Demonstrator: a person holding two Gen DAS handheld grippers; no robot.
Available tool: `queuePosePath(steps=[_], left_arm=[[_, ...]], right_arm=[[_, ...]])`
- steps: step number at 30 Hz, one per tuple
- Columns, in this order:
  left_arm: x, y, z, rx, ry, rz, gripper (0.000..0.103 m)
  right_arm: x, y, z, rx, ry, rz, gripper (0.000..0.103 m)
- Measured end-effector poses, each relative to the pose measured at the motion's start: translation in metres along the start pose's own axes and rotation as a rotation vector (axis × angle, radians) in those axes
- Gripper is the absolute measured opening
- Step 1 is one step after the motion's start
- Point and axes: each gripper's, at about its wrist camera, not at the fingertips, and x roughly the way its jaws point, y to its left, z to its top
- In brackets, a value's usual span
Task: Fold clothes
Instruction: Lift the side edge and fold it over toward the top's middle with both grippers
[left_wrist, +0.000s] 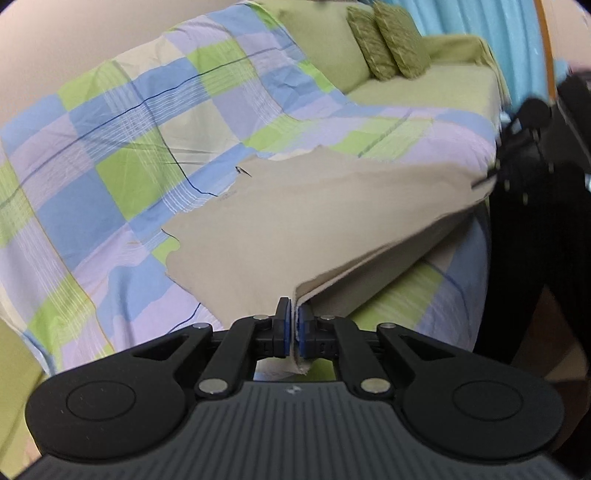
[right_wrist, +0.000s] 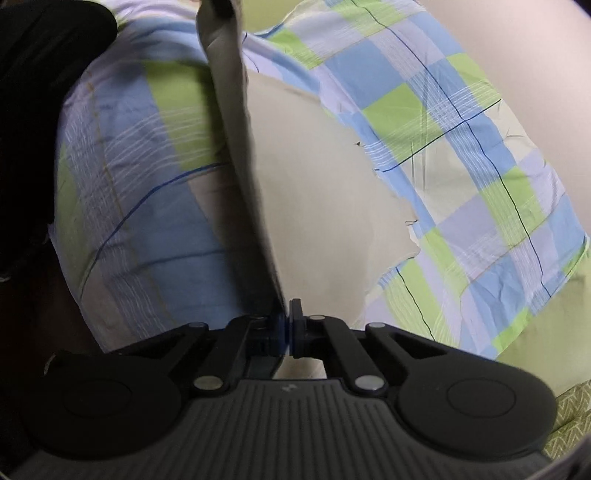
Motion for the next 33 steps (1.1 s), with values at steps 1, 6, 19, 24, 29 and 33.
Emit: queuePosePath(steps=[1, 6, 19, 24, 29, 33], left_arm=[[-0.001, -0.003, 0.0, 0.026, 0.008, 0.008, 0.001], [-0.041, -0.022, -0.016, 0.027, 0.025, -0.072, 0.0], [-0.06, 0.012, 0.001, -0.012, -0.013, -0.022, 0.0], [0.018, 0.076, 0.033, -0.034, 0.004, 0.014, 0.0], [0.106, 0.111, 0.027, -0.078, 0.084, -0.04, 0.0], [0.149, 0.117, 0.008, -0.106, 0.126, -0.092, 0.0]], right_arm=[[-0.002, -0.002, 0.001, -0.012, -0.002, -0.002, 0.0], [-0.027, -0.014, 0.011, -0.044, -0.021, 0.023, 0.0], [-0.074, -0.051, 0.05, -0.256, 0.006, 0.151, 0.0], [-0.015, -0.115, 0.075, -0.268, -0.004, 0.124, 0.0], [0.099, -0.171, 0.071, -0.131, 0.069, 0.259, 0.0], [0.156, -0.184, 0.054, -0.006, 0.087, 0.365, 0.0]])
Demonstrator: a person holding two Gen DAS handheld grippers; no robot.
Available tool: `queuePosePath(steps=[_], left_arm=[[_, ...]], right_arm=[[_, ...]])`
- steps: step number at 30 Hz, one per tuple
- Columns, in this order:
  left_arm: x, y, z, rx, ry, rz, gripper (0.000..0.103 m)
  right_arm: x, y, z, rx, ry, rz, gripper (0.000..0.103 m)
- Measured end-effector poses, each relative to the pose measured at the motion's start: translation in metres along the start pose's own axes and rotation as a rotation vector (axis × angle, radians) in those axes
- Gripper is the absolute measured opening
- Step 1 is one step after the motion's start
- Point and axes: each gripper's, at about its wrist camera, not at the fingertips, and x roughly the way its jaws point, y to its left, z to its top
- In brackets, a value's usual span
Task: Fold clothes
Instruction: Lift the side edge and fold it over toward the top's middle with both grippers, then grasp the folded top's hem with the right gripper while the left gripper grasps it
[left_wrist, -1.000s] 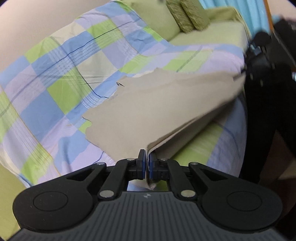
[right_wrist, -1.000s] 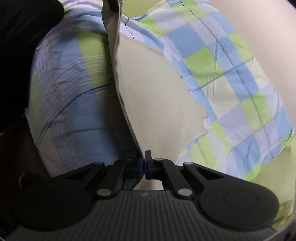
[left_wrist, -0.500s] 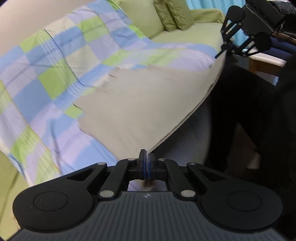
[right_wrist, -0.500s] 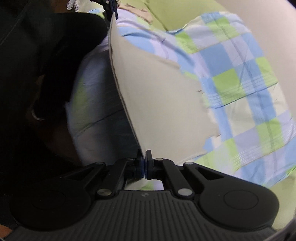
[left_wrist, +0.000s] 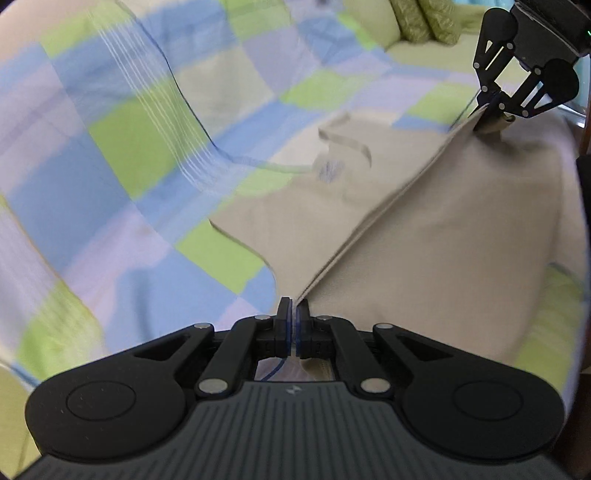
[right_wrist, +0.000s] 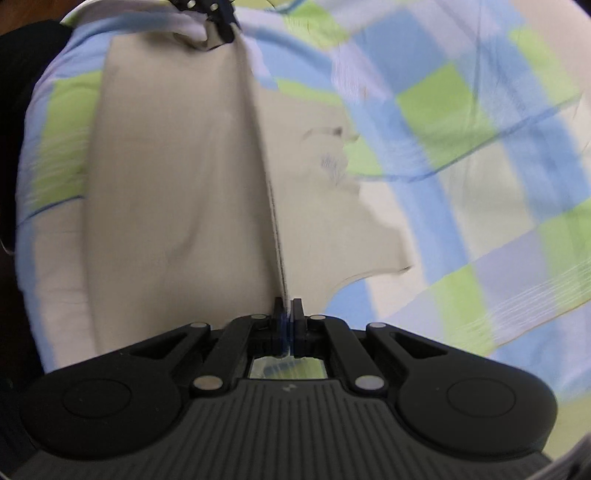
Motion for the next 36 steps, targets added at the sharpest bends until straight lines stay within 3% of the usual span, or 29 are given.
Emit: queuePosePath(steps=[2, 3, 5, 7, 12, 15, 18, 22, 26, 30, 32, 36], left_arm=[[0.012, 0.003, -0.006, -0.019, 0.002, -0.022, 0.0], [0.012, 0.004, -0.009, -0.031, -0.007, -0.027, 0.0], [0.012, 0.008, -0.016, -0.068, -0.035, -0.039, 0.0], [0.009, 0.012, -0.022, -0.114, -0.059, -0.048, 0.005], [0.002, 0.017, -0.027, -0.172, -0.086, -0.052, 0.007], [0.001, 0.012, -0.024, -0.128, -0.083, -0.03, 0.007], [0.004, 0.015, -0.02, -0.113, -0.076, -0.031, 0.01], [0.004, 0.018, -0.022, -0.128, -0.075, -0.036, 0.012], [0.005, 0.016, -0.024, -0.129, -0.075, -0.034, 0.012], [0.005, 0.019, -0.025, -0.141, -0.081, -0.043, 0.012], [0.004, 0.02, -0.025, -0.145, -0.085, -0.043, 0.015], [0.001, 0.022, -0.027, -0.16, -0.094, -0.039, 0.021]], right_arm=[[0.014, -0.014, -0.009, 0.092, -0.029, 0.037, 0.002], [0.016, -0.02, -0.016, 0.147, -0.063, 0.049, 0.012], [0.014, -0.028, -0.027, 0.231, -0.111, 0.064, 0.021], [0.01, -0.03, -0.045, 0.336, -0.163, 0.103, 0.021], [0.002, -0.025, -0.065, 0.384, -0.221, 0.068, 0.027], [-0.003, -0.021, -0.067, 0.381, -0.246, 0.012, 0.027], [-0.003, -0.023, -0.068, 0.389, -0.249, 0.01, 0.026], [-0.01, -0.031, -0.072, 0.448, -0.274, -0.09, 0.03], [-0.015, -0.034, -0.081, 0.527, -0.294, -0.092, 0.032], [-0.008, -0.032, -0.089, 0.539, -0.273, -0.067, 0.047], [-0.003, -0.034, -0.094, 0.573, -0.268, -0.059, 0.049], [0.006, -0.051, -0.107, 0.765, -0.317, 0.032, 0.048]])
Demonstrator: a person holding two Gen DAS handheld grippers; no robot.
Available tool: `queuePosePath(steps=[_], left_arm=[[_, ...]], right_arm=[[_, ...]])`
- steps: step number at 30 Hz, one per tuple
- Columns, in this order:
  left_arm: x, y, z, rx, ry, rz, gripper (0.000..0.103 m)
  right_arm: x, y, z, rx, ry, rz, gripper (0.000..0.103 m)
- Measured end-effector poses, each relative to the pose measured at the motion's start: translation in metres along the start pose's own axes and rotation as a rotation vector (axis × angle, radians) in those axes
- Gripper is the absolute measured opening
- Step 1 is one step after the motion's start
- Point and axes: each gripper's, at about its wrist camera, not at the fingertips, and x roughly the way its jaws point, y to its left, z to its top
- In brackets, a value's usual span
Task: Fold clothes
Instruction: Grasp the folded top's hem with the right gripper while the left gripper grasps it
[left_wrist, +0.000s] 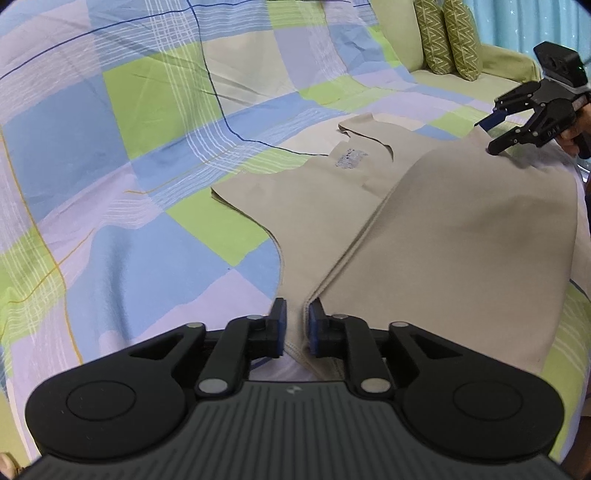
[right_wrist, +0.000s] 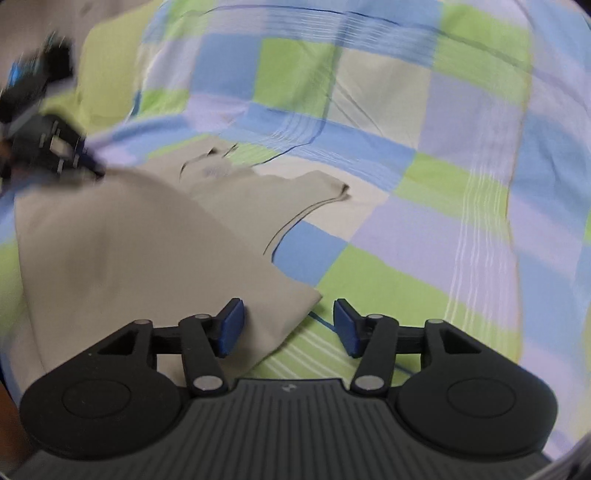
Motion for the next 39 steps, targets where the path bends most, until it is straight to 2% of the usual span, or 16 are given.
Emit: queuePosePath(steps=[2, 4, 6, 9, 15, 18, 20, 21, 24, 26, 31, 34, 39], left_arm=[[-0.001, 0.0, -0.001, -0.002, -0.004, 0.0, 0.022], [-0.003, -0.001, -0.002, 0.004, -0.009, 0.002, 0.022], [-0.004, -0.003, -0.003, 0.016, -0.015, 0.003, 0.021], [-0.008, -0.006, -0.004, 0.052, -0.024, 0.007, 0.021], [-0.019, -0.014, -0.007, 0.123, -0.033, 0.046, 0.022], [-0.024, -0.014, -0.006, 0.133, -0.033, 0.071, 0.037], [-0.034, -0.005, -0.003, 0.068, -0.063, 0.085, 0.04], [-0.037, -0.002, -0.001, 0.022, -0.068, 0.066, 0.04], [-0.039, -0.008, -0.003, -0.003, -0.062, 0.031, 0.041], [-0.038, -0.011, -0.007, -0.051, -0.061, 0.007, 0.045], [-0.029, -0.012, -0.013, -0.15, -0.048, 0.007, 0.048], [-0.017, -0.015, -0.009, -0.148, -0.014, 0.043, 0.048], [-0.001, 0.0, -0.004, -0.217, 0.018, 0.089, 0.048]], right_arm=[[0.003, -0.005, -0.001, 0.057, 0.0, 0.024, 0.043], [0.004, -0.006, -0.004, 0.099, -0.012, 0.023, 0.031], [0.003, -0.006, -0.006, 0.124, -0.023, 0.02, 0.015], [0.002, -0.003, -0.008, 0.131, -0.025, -0.004, 0.003], [-0.003, 0.012, -0.005, 0.081, -0.041, -0.063, 0.002], [-0.001, 0.012, -0.004, 0.078, -0.032, -0.074, 0.001], [-0.001, 0.013, -0.004, 0.081, -0.031, -0.075, 0.001], [-0.001, 0.013, -0.004, 0.08, -0.032, -0.076, 0.001], [-0.001, 0.013, -0.004, 0.08, -0.031, -0.076, 0.001], [-0.001, 0.014, -0.006, 0.087, -0.032, -0.073, 0.002], [0.0, 0.015, -0.007, 0.084, -0.028, -0.069, 0.002], [0.0, 0.015, -0.007, 0.079, -0.026, -0.069, 0.002], [0.001, 0.014, -0.009, 0.091, -0.027, -0.069, 0.002]])
